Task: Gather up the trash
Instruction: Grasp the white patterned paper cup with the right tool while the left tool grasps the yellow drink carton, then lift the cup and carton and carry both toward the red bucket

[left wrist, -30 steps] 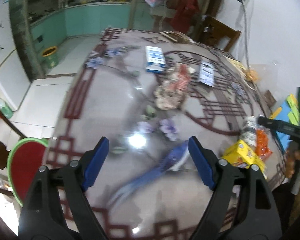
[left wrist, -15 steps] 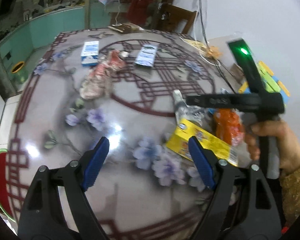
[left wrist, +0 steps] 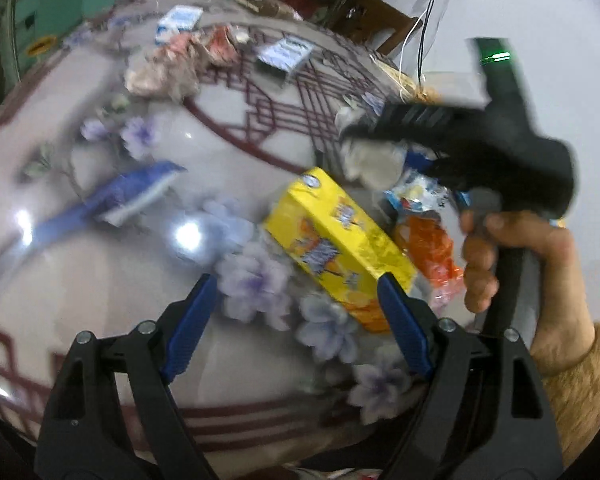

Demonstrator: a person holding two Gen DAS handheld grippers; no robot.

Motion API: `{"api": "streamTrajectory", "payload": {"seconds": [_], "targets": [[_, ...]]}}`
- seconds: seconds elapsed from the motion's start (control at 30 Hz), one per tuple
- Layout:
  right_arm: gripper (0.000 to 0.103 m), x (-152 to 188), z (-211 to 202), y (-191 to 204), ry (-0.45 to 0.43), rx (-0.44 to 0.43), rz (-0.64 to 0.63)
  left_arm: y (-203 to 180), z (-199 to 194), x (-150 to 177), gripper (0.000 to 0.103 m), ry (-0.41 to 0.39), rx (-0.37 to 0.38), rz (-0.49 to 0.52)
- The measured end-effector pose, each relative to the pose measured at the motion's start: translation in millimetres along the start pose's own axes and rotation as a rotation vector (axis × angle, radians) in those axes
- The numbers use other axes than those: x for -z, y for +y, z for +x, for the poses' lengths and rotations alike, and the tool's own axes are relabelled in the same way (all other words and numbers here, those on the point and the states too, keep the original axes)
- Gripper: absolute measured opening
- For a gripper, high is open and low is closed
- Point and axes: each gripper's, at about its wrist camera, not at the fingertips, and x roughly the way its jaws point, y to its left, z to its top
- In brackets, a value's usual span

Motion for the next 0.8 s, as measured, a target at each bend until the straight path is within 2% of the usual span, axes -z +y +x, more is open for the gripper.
{"api": "streamTrajectory", "payload": {"seconds": [0.03, 0.1, 0.2, 0.27, 0.37, 0.4, 0.43, 0.47, 0.57, 0.63, 0.7, 0.8], "targets": [[0.046, -3, -14, -8, -0.052, -0.032, 0.043, -4, 4, -2, 0.080, 0.009, 0.011, -0.009], [0.046, -5, -27, -20, -0.099, -0.058, 0.093, -15, 10, -7, 0.080, 0.009, 0.015, -0.017], [0.046, -5, -36, -34, -0.116, -0.104, 0.151, -31, 20, -18, 0.080, -0.006, 0.002, -0.019], [0.046, -6, -39, -33, -0.117, -0.115, 0.155, -38, 33, -25, 0.080, 0.015, -0.007, -0.038], [0.046, -10, -43, -27, -0.136, -0.086, 0.118, -36, 49, -26, 0.078, 0.056, -0.005, -0.098], [0.046, -11, -45, -25, -0.148, -0.083, 0.106, -34, 54, -25, 0.074, 0.074, 0.004, -0.119], [0.046, -12, -45, -23, -0.150, -0.089, 0.101, -33, 59, -24, 0.065, 0.088, 0.004, -0.129], [0.046, -12, -45, -22, -0.150, -0.093, 0.097, -32, 62, -22, 0.065, 0.092, 0.020, -0.132], [0.046, -12, -45, -19, -0.148, -0.104, 0.087, -33, 59, -21, 0.053, 0.075, 0.037, -0.102], [0.046, -12, -46, -18, -0.154, -0.104, 0.083, -36, 53, -23, 0.041, 0.060, 0.032, -0.071], [0.046, -12, -46, -19, -0.155, -0.104, 0.086, -34, 47, -26, 0.037, 0.052, 0.027, -0.052], [0.046, -12, -45, -19, -0.151, -0.106, 0.088, -23, 39, -27, 0.036, 0.041, 0.031, -0.074]]}}
